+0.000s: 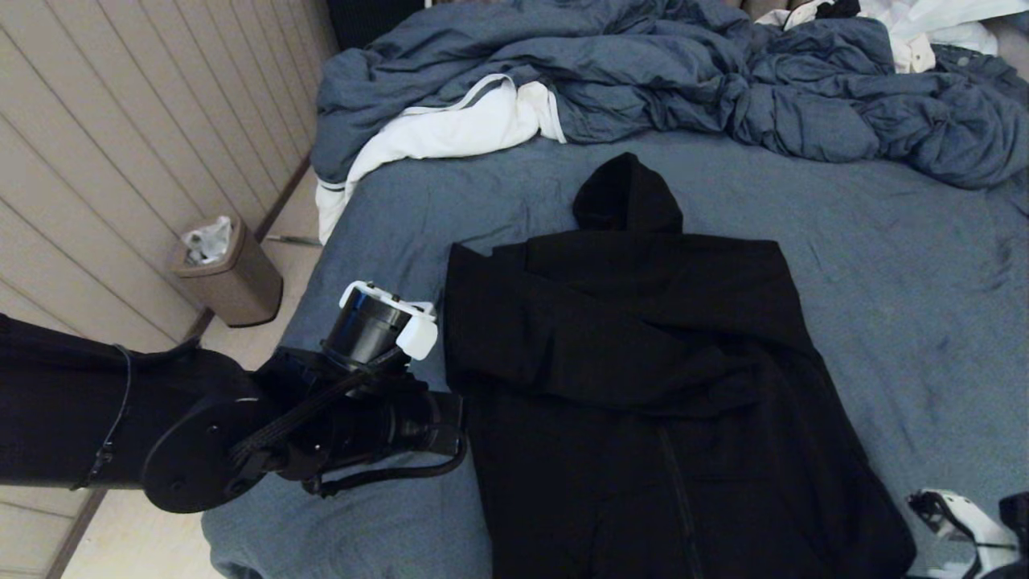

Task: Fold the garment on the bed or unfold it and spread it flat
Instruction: Fold the black sweatshirt

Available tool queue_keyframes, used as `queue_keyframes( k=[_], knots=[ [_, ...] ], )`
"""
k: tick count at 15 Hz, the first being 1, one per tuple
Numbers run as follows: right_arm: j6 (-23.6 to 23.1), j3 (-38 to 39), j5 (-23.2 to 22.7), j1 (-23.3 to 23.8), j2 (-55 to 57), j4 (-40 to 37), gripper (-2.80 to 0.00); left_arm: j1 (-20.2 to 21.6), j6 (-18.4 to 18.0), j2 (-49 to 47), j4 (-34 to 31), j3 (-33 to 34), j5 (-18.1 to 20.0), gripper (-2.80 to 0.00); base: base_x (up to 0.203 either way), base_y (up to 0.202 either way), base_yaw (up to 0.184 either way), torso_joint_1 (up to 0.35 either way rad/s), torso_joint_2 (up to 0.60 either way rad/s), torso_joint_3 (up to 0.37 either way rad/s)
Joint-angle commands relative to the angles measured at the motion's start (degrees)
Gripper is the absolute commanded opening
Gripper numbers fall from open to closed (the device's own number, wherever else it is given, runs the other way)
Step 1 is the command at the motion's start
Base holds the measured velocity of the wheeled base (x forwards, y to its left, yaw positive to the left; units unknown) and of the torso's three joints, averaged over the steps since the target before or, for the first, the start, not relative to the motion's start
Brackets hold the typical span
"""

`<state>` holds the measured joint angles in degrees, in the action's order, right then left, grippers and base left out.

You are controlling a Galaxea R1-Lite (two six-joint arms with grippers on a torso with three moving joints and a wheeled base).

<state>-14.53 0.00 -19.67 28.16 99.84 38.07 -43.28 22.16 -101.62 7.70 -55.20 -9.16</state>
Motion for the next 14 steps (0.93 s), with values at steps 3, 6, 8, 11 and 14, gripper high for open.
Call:
queue_keyframes(
  k=[3,6,8,11,14],
  knots=[
    [2.04,-0.78,-1.74,-2.60,-17.06,-6.70,-2.80,-0.41,0.16,-0.24,0.03,0.08,-0.07,-2.80,0.000,0.000,0.000,0.000,0.00,0.000],
    [3.31,-5.20,-2.19,-4.70,-20.82,-15.11,-2.80,-0.41,0.20,-0.24,0.03,0.32,-0.16,-2.80,0.000,0.000,0.000,0.000,0.00,0.000],
    [5.22,-7.25,-2.42,-7.38,-21.15,-16.97,-2.80,-0.41,0.25,-0.24,0.03,0.27,-0.16,-2.80,0.000,0.000,0.000,0.000,0.00,0.000],
    [14.12,-13.66,-2.43,-14.34,-20.84,-18.03,-2.80,-0.49,0.16,0.02,-0.41,-0.17,-0.42,-2.80,0.000,0.000,0.000,0.000,0.00,0.000],
    [18.78,-24.26,-2.43,-18.08,-19.58,-22.41,-2.80,-0.49,0.34,0.02,-0.41,0.00,-0.51,-2.80,0.000,0.000,0.000,0.000,0.00,0.000]
  ],
)
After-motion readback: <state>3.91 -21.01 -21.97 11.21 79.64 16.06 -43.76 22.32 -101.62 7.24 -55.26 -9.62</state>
